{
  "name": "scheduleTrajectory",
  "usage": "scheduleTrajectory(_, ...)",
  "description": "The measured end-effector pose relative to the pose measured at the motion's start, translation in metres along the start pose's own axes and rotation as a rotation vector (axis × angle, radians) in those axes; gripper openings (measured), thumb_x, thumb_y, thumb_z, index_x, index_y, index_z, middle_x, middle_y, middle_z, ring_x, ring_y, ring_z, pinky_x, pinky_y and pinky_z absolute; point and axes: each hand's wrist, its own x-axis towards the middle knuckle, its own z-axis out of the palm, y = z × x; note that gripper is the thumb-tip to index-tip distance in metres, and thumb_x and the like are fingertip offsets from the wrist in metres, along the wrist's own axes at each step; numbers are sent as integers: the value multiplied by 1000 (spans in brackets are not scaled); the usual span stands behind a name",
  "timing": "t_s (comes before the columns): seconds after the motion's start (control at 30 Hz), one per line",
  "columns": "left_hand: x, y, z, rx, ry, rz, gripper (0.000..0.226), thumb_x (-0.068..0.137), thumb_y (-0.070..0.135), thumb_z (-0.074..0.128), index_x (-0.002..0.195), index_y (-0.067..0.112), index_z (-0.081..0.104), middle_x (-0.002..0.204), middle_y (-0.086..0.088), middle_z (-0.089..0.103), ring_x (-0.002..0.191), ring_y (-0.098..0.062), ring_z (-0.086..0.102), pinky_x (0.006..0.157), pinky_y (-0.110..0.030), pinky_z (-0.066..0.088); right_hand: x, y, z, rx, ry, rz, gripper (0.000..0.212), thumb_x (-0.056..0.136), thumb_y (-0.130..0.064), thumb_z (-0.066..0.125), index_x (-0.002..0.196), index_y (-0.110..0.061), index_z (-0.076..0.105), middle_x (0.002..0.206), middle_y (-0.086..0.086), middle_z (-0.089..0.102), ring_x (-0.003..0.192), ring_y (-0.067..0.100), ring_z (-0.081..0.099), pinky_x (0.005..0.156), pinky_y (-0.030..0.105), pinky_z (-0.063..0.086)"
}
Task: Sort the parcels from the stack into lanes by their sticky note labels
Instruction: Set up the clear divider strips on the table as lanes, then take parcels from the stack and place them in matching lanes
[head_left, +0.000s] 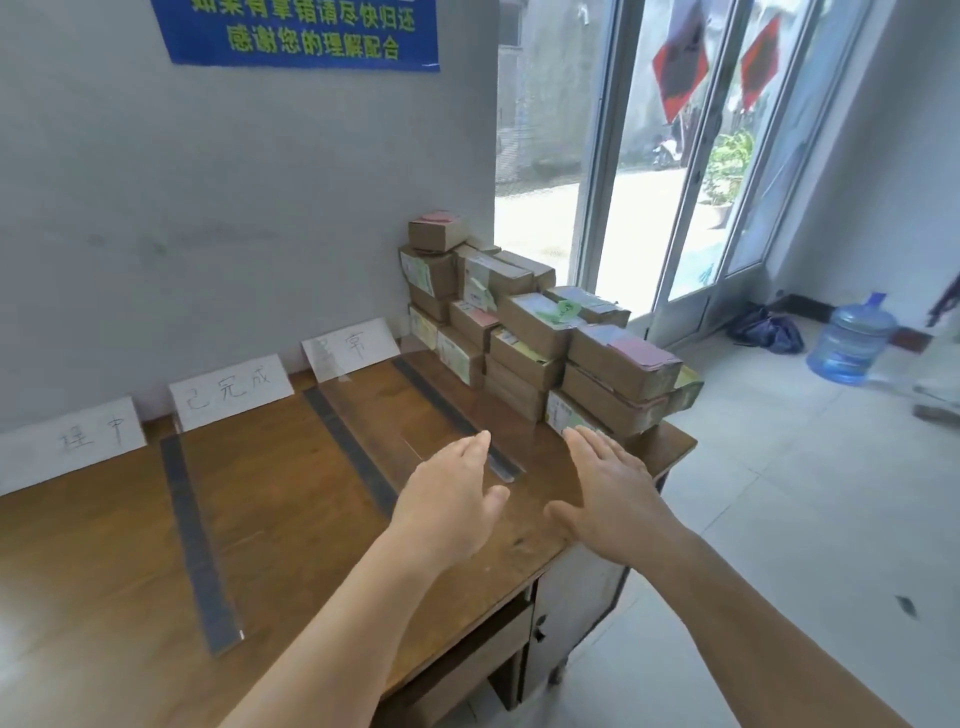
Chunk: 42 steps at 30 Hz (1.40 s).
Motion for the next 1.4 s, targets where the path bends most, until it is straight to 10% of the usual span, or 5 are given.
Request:
scheduleTrajectory(0.63, 205, 77, 66, -202, -51, 85, 70, 96, 51, 41, 152, 19, 13, 156, 1, 25, 141, -16, 23, 110, -33, 27, 137, 140, -46, 189, 234, 182, 90, 80, -53, 65, 150, -24, 16, 156, -3, 23, 141, 19, 21, 113, 38, 21)
scheduleTrajectory(0.97, 228, 106, 94, -232, -42, -188, 73, 95, 59, 30, 151, 16, 14, 157, -2, 23, 143, -19, 19, 113, -35, 22, 184, 189, -45, 326, 37, 125, 114, 62, -73, 66, 150, -28, 9, 155, -3, 22, 140, 24, 20, 109, 52, 29)
scheduleTrajectory(1.4, 217, 157, 117, -268, 98, -510, 68, 96, 56, 25, 149, 14, 27, 151, -6, 34, 140, -26, 26, 112, -41, 26, 177, 218, -34, 466, -104, -159, 112, 70, -71, 61, 151, -19, 5, 153, -2, 25, 139, 19, 21, 112, 37, 21)
